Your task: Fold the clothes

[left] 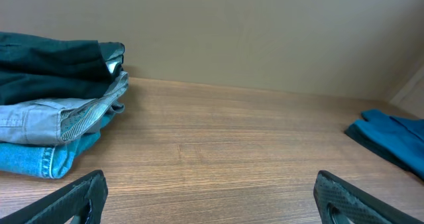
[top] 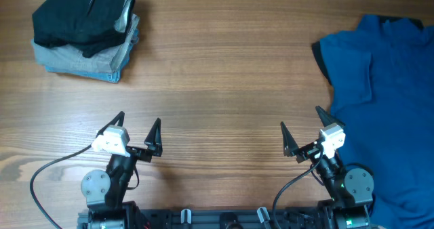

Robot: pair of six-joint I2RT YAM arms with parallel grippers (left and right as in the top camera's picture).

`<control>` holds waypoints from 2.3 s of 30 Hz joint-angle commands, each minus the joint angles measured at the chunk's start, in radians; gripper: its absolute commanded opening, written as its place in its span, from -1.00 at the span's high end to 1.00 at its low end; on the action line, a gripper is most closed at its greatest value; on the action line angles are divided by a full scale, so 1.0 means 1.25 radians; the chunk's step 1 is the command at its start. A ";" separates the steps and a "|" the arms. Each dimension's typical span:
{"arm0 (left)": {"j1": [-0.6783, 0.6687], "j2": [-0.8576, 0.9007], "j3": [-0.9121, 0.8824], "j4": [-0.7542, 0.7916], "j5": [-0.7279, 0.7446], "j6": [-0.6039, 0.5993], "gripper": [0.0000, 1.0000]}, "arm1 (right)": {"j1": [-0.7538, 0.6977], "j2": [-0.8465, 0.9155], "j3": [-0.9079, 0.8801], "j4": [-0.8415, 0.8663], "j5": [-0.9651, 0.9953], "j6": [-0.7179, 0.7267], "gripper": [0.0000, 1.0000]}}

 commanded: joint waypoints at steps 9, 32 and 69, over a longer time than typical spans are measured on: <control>-0.003 -0.004 0.000 -0.005 -0.007 -0.005 -1.00 | -0.005 -0.001 -0.001 0.001 0.004 0.012 -1.00; -0.003 -0.004 0.000 0.015 -0.007 -0.005 -1.00 | -0.005 -0.001 -0.001 0.001 0.004 0.012 -0.99; -0.004 0.998 0.987 -0.681 -0.076 0.001 -1.00 | -0.367 1.428 1.166 -0.699 0.172 0.212 -0.75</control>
